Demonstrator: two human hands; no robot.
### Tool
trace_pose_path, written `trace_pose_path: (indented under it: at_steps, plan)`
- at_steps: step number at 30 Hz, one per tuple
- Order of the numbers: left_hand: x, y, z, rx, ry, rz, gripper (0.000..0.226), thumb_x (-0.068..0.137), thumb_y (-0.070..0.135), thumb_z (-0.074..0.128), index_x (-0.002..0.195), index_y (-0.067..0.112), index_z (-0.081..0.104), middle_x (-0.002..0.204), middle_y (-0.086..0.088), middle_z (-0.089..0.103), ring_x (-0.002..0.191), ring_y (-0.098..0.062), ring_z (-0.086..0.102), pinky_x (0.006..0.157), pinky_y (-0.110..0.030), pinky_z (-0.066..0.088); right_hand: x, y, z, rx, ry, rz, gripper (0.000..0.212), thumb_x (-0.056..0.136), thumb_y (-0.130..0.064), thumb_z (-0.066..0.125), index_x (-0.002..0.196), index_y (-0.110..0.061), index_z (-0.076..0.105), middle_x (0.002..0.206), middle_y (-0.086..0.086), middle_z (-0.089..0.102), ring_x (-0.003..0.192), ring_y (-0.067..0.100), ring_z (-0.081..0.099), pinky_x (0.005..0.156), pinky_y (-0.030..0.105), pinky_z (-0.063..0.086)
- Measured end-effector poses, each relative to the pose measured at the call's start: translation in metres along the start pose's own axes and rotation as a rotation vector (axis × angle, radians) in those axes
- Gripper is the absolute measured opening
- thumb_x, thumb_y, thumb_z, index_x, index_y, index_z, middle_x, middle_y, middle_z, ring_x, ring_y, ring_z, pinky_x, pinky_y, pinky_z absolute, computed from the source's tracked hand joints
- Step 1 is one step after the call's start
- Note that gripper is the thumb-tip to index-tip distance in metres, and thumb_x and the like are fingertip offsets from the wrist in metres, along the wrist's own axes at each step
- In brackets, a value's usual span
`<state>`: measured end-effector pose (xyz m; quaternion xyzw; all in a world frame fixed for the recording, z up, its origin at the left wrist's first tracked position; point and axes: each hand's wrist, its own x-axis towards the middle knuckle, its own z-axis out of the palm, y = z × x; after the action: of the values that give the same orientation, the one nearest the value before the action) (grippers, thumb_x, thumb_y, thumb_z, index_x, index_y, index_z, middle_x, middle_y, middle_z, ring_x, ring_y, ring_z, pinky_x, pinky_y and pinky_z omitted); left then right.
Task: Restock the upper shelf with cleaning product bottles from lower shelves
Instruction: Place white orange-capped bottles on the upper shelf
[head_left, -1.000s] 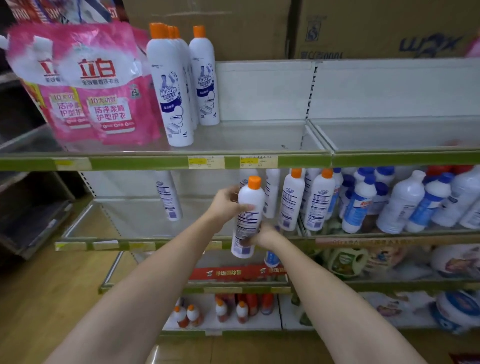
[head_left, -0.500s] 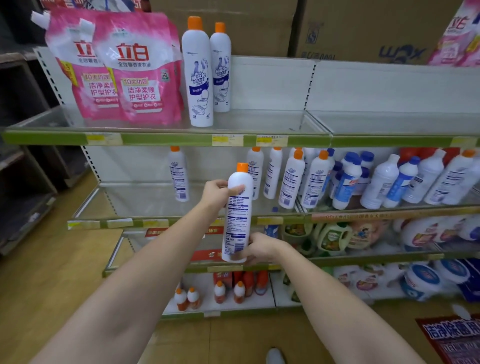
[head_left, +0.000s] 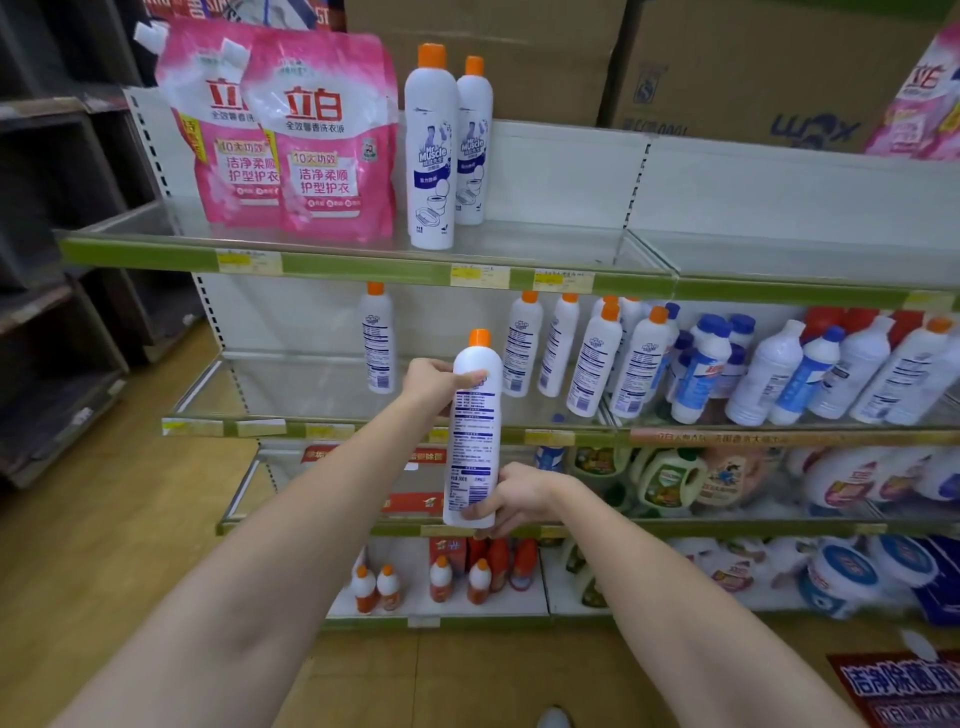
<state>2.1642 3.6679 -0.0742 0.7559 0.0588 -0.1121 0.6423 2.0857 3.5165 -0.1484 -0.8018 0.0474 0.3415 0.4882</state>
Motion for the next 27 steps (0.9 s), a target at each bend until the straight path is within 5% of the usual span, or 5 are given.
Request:
trace_pose_path:
  at_steps: [6, 10, 13, 22, 27]
  plan:
    - [-0.004, -0.001, 0.001, -0.069, -0.046, -0.069, 0.073, 0.087, 0.042, 0.074, 0.139, 0.001, 0.043, 0.109, -0.009, 0.065, 0.093, -0.024, 0.065, 0.082, -0.040, 0.054, -0.007, -0.011, 0.015, -0.192, 0.249, -0.085, 0.049, 0.069, -0.034, 0.090, 0.111, -0.019, 0.070, 0.102, 0.003, 0.074, 0.075, 0.023, 0.076, 0.074, 0.041, 0.064]
    - [-0.010, -0.002, 0.007, -0.012, 0.053, -0.132, 0.122, 0.067, 0.054, 0.086, 0.154, 0.008, 0.014, 0.144, -0.013, 0.044, 0.124, -0.035, 0.052, 0.103, -0.050, 0.046, -0.024, -0.032, 0.029, -0.835, 0.400, -0.116, 0.049, 0.072, -0.064, 0.075, 0.101, -0.026, 0.065, 0.090, -0.005, 0.069, 0.076, 0.018, 0.067, 0.075, 0.038, 0.059]
    - [-0.005, -0.006, 0.005, 0.018, 0.197, -0.122, 0.095, 0.079, 0.032, 0.081, 0.149, 0.006, 0.023, 0.139, -0.017, 0.048, 0.119, -0.037, 0.055, 0.100, -0.051, 0.049, -0.025, -0.040, 0.038, -1.023, 0.465, -0.119, 0.054, 0.076, -0.073, 0.067, 0.095, -0.023, 0.058, 0.085, -0.002, 0.063, 0.077, 0.021, 0.060, 0.069, 0.035, 0.051]
    - [0.006, 0.016, -0.025, -0.343, 0.056, -0.060, 0.092, 0.042, 0.010, 0.088, 0.124, -0.002, 0.049, 0.105, -0.023, 0.068, 0.090, -0.039, 0.069, 0.084, -0.054, 0.057, -0.005, -0.046, 0.023, -0.531, 0.308, -0.152, 0.076, 0.062, -0.068, 0.082, 0.119, -0.024, 0.059, 0.110, -0.005, 0.066, 0.099, 0.017, 0.064, 0.081, 0.034, 0.054]
    - [-0.013, 0.024, -0.037, -0.514, -0.069, -0.026, 0.034, 0.078, 0.010, 0.078, 0.106, -0.002, 0.062, 0.086, -0.017, 0.069, 0.076, -0.031, 0.067, 0.075, -0.042, 0.057, -0.016, -0.051, 0.014, -0.210, 0.134, -0.246, 0.056, 0.070, -0.030, 0.091, 0.117, -0.024, 0.062, 0.112, -0.007, 0.072, 0.103, 0.012, 0.068, 0.092, 0.032, 0.056]
